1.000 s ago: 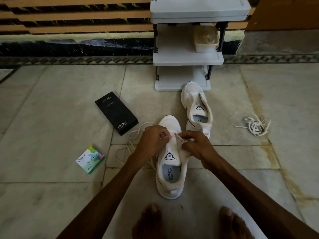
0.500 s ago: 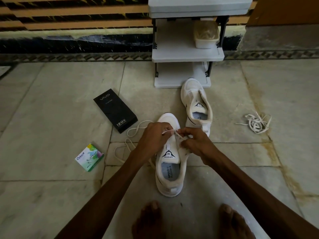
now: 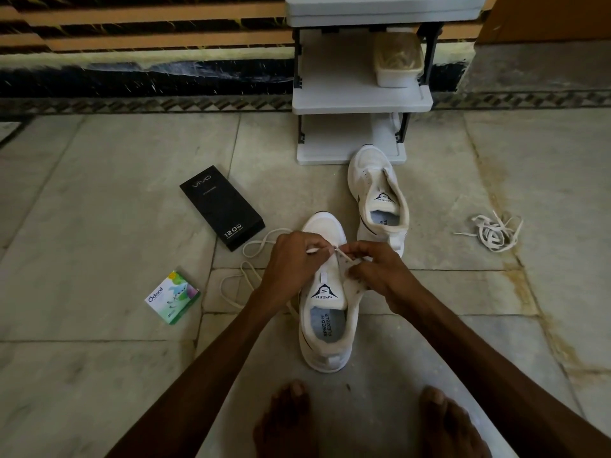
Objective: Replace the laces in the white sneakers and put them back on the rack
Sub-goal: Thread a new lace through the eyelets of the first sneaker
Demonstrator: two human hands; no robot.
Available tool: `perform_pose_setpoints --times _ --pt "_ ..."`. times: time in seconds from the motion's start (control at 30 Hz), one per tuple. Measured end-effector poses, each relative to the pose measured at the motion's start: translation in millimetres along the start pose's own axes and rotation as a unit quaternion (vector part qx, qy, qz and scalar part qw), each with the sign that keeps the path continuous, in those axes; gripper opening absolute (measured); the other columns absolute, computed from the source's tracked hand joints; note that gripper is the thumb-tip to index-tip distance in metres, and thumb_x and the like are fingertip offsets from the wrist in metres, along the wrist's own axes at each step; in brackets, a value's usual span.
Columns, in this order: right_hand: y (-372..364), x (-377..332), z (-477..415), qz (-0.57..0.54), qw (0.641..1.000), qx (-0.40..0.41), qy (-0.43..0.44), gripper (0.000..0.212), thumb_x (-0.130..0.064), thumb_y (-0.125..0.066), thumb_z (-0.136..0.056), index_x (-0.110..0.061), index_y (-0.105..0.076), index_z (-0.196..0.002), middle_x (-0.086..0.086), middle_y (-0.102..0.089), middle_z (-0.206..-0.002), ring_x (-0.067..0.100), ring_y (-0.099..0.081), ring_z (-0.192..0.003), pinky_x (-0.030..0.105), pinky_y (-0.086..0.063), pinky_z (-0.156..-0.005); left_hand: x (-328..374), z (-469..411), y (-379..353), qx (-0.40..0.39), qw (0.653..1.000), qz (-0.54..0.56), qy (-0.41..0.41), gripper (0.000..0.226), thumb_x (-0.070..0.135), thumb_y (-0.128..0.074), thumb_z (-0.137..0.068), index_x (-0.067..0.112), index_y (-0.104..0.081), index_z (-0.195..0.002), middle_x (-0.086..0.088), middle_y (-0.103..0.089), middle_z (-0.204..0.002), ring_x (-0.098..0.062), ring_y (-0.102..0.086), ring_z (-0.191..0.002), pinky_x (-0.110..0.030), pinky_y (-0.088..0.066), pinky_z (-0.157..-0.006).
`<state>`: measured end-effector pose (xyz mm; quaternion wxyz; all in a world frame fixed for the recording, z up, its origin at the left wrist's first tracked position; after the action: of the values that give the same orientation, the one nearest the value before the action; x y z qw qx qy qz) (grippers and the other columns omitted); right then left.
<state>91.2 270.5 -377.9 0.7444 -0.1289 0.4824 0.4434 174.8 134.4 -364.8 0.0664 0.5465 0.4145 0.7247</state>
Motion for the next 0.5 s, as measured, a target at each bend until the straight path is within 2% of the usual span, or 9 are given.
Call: perform_pose_setpoints --times 0.13,0.3,0.4,0.5 --pt "0.5 2.8 0.1 -0.010 1.000 -0.003 -0.011 0.041 0.004 -0.057 -0.079 -0.017 -0.069 -0.112 0.002 -0.066 -0.106 0.021 -0.061 -0.097 0.029 -0.054 -0.071 0.6 -0.7 1.6 0.008 1.000 -0.012 0.007 0.011 0.024 -0.071 -0.086 0.014 -0.076 -0.089 0.001 -0.073 -0.089 -0.012 -0.066 -0.080 -0.030 -0.054 -0.082" --pt "0.8 4.8 0.8 -0.032 0.999 -0.006 -0.028 0.042 0.006 -0.055 -0.078 -0.017 -0.070 -0.111 0.005 -0.067 -0.105 0.021 -0.062 -0.096 0.030 -0.053 -0.069 5.2 -0.7 -3.8 0.019 0.999 -0.033 0.007 0.005 0.022 -0.071 -0.082 0.018 -0.072 -0.080 0.003 -0.070 -0.084 -0.013 -0.063 -0.076 -0.035 -0.055 -0.075" --pt "0.1 4.1 1.9 -0.052 0.998 -0.014 -0.034 0.044 0.009 -0.053 -0.079 -0.015 -0.070 -0.110 0.010 -0.069 -0.104 0.019 -0.062 -0.088 0.030 -0.052 -0.068 8.2 3.3 -6.7 0.036 0.998 -0.043 0.017 0.008 0.023 -0.069 -0.083 0.022 -0.066 -0.076 0.005 -0.068 -0.081 -0.013 -0.061 -0.074 -0.031 -0.052 -0.067" --pt "-1.2 3.8 2.6 -0.063 0.997 -0.026 -0.039 0.045 0.011 -0.051 -0.079 -0.015 -0.069 -0.110 0.009 -0.068 -0.101 0.018 -0.061 -0.086 0.029 -0.051 -0.067 6.0 6.5 -7.4 0.057 0.998 -0.009 0.035 0.010 0.021 -0.068 -0.084 0.023 -0.066 -0.074 0.007 -0.067 -0.079 -0.010 -0.061 -0.072 -0.025 -0.048 -0.066"
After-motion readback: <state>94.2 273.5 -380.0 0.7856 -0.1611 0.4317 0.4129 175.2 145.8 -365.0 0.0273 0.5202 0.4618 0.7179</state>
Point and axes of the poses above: each hand's wrist, its own z-axis away from the middle knuckle, its own y-axis out of the back of the hand, x = y × z, the point moved 7 cm from there along -z, towards the middle knuckle
